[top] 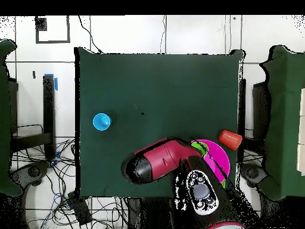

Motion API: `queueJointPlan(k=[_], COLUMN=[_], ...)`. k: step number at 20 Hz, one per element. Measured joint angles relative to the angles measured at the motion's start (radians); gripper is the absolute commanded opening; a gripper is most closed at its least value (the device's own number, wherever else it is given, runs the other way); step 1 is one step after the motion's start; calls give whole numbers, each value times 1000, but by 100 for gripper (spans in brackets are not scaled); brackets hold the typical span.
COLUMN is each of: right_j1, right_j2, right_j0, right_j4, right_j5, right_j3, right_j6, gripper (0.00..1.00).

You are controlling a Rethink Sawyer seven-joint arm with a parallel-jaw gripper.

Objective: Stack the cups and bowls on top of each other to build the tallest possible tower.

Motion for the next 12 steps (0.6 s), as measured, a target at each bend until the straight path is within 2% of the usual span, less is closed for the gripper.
queueJointPlan(k=[3, 4, 12], right_j1=[4, 6, 11], right_j2=[10, 12, 19], right_j0=[7, 20, 93], right_j4=[16, 25, 56], right_j5=[57, 103, 266], right_j3=[-27, -50, -140], right_j6=[0, 0, 0], gripper=[100, 100, 100])
